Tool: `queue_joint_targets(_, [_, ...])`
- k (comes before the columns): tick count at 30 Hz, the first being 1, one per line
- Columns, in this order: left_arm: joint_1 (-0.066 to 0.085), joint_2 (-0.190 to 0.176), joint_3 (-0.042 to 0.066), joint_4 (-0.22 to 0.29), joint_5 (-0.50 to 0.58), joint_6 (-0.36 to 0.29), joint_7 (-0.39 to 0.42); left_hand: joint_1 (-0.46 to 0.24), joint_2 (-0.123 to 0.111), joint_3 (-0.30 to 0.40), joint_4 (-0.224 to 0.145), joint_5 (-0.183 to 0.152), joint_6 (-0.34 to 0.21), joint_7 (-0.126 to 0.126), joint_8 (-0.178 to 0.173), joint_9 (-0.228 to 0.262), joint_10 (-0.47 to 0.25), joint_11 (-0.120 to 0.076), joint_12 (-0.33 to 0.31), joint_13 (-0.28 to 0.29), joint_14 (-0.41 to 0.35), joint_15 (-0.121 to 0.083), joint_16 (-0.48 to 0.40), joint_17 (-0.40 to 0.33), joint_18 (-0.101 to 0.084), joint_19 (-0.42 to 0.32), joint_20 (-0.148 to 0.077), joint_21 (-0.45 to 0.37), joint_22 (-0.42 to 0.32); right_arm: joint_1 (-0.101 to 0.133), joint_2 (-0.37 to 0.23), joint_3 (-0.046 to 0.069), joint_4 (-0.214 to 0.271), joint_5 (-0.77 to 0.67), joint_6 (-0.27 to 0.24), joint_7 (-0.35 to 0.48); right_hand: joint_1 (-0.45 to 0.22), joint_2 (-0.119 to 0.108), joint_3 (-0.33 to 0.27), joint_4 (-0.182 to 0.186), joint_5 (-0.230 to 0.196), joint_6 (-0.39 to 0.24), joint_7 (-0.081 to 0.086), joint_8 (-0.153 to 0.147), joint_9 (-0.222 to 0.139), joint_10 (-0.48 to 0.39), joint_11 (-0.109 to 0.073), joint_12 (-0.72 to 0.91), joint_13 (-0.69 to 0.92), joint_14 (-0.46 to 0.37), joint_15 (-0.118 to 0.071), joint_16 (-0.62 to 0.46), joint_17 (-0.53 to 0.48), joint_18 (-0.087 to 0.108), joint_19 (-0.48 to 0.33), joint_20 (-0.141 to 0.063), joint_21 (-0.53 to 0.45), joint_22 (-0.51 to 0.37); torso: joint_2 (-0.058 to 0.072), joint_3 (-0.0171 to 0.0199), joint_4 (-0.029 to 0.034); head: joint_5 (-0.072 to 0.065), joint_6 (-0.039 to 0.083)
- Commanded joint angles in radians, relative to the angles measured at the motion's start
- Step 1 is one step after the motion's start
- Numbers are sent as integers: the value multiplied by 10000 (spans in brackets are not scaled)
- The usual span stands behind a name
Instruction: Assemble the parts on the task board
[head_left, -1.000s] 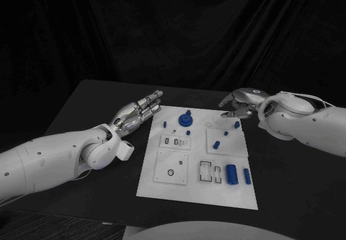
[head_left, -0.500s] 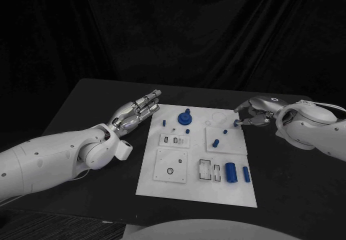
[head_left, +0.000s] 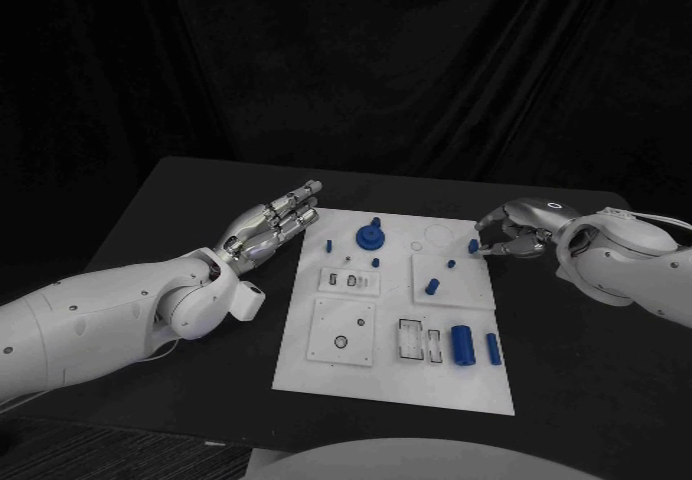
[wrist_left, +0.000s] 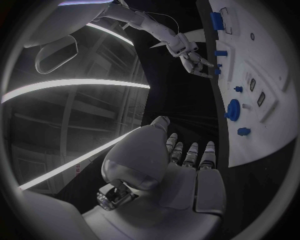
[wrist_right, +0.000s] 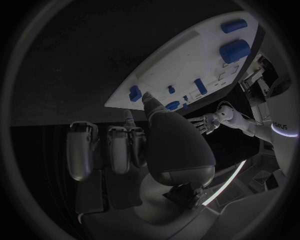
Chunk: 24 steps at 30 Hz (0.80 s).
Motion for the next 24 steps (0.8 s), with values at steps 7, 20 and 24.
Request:
queue_joint_targets(7, [-32,50,8,-8,-1,92,116,34,7,75,11,63,66,14,33,12,1,55,-66,-9,14,61,-37,-14,95,22,76,7,6,-189,149,3,-244,-57,-255,-67,40,-66,-117,27,-11,271,74,130,73,1060,152,26,2634,1070,129,26,2635,54,285,66,-90,2240,0,-3,-5,6,-6])
queue_joint_targets(20, [-51,43,8,-16,-1,92,117,34,7,75,11,63,66,14,33,12,1,55,-66,-9,14,61,-37,-14,95,22,76,7,6,-275,319,4,-469,-57,-366,-49,89,-70,-161,58,24,582,124,258,212,1060,203,26,2634,1070,179,26,2635,56,287,129,-97,2240,-1,-7,-2,16,-17])
queue_joint_targets(24, [-55,42,8,-15,-1,95,117,30,3,114,-8,64,66,25,34,11,1,66,-66,-9,14,64,-37,-14,93,22,78,7,6,-293,387,5,-549,-57,-415,-25,126,-56,-161,59,125,678,133,298,274,1060,212,26,2634,1070,190,26,2635,57,287,144,-100,2240,0,-7,-2,22,-19])
